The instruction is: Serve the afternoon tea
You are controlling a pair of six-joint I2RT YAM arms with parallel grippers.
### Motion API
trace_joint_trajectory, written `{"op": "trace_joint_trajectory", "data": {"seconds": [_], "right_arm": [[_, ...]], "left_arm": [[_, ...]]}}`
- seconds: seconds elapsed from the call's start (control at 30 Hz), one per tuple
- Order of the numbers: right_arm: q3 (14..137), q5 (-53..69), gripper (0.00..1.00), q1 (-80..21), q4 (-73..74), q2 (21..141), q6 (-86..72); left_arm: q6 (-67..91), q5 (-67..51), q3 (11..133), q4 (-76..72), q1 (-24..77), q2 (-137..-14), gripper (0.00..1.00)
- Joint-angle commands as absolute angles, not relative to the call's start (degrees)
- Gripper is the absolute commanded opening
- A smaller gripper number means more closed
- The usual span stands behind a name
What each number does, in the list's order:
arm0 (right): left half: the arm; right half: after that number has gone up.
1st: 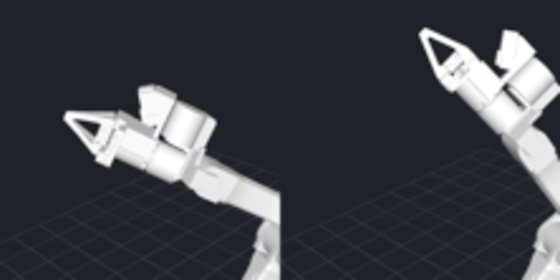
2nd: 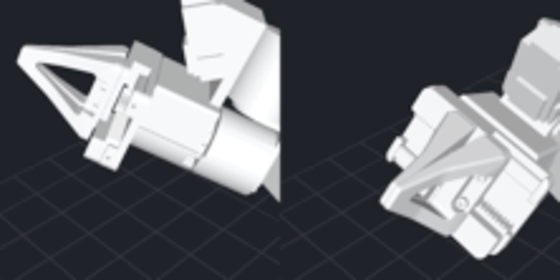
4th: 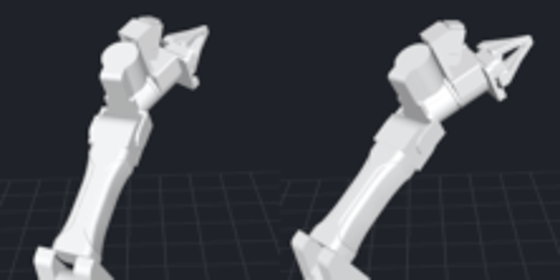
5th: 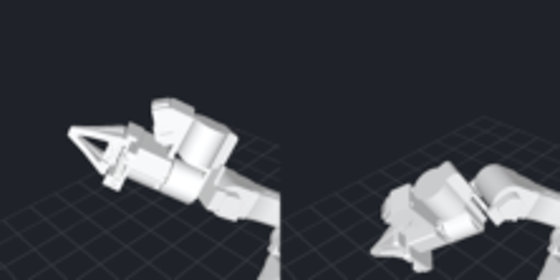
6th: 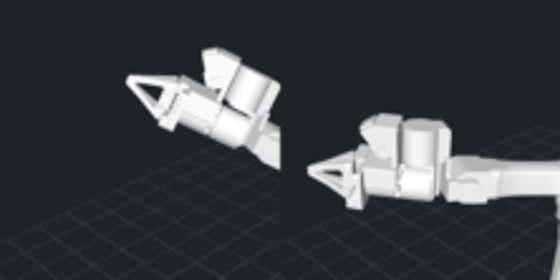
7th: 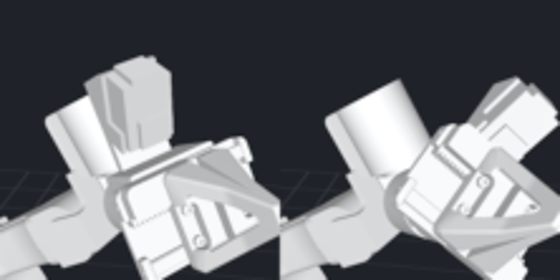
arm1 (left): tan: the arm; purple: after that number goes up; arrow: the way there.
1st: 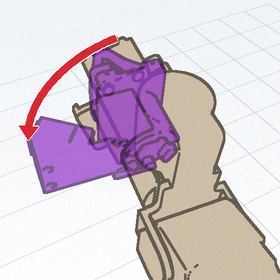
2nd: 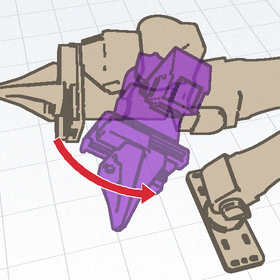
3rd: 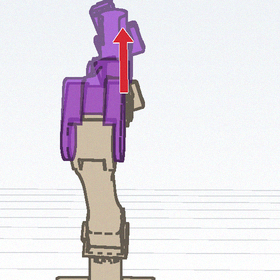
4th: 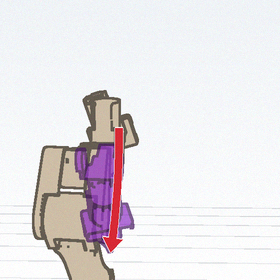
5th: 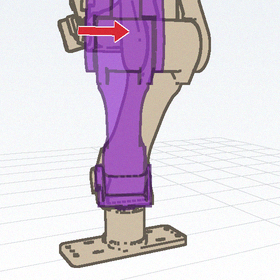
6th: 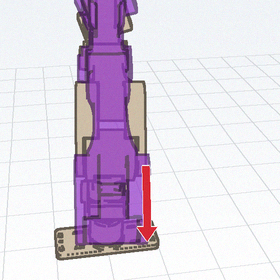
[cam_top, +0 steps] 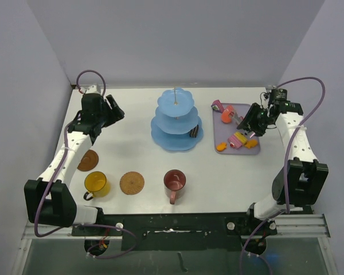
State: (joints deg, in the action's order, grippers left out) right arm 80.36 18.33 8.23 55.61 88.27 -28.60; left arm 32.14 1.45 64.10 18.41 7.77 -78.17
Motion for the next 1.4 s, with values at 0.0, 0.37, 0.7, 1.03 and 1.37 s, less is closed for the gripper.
{"op": "trace_joint_trajectory", "data": {"seconds": [0.0, 0.37, 0.7, 1.03, 1.37], "right_arm": [[83.9, 20.3, 0.43, 8.5, 52.9, 89.3, -26.5], [86.0, 21.5, 0.48, 8.5, 52.0, 94.3, -24.8], [86.4, 23.5, 0.45, 8.0, 50.4, 98.3, -24.6], [84.3, 22.6, 0.23, 7.9, 49.0, 95.5, -25.4], [80.8, 22.8, 0.08, 7.7, 47.1, 92.6, -27.3]], "left_arm": [[31.2, 1.5, 67.9, 16.4, 7.4, -78.5, 0.61], [31.3, 1.2, 68.1, 16.4, 7.4, -78.9, 0.61], [31.2, 1.2, 68.0, 16.4, 7.3, -79.0, 0.61], [31.3, 1.2, 68.0, 16.3, 7.4, -79.2, 0.61], [31.6, 0.8, 67.8, 16.1, 7.4, -79.3, 0.61]]}}
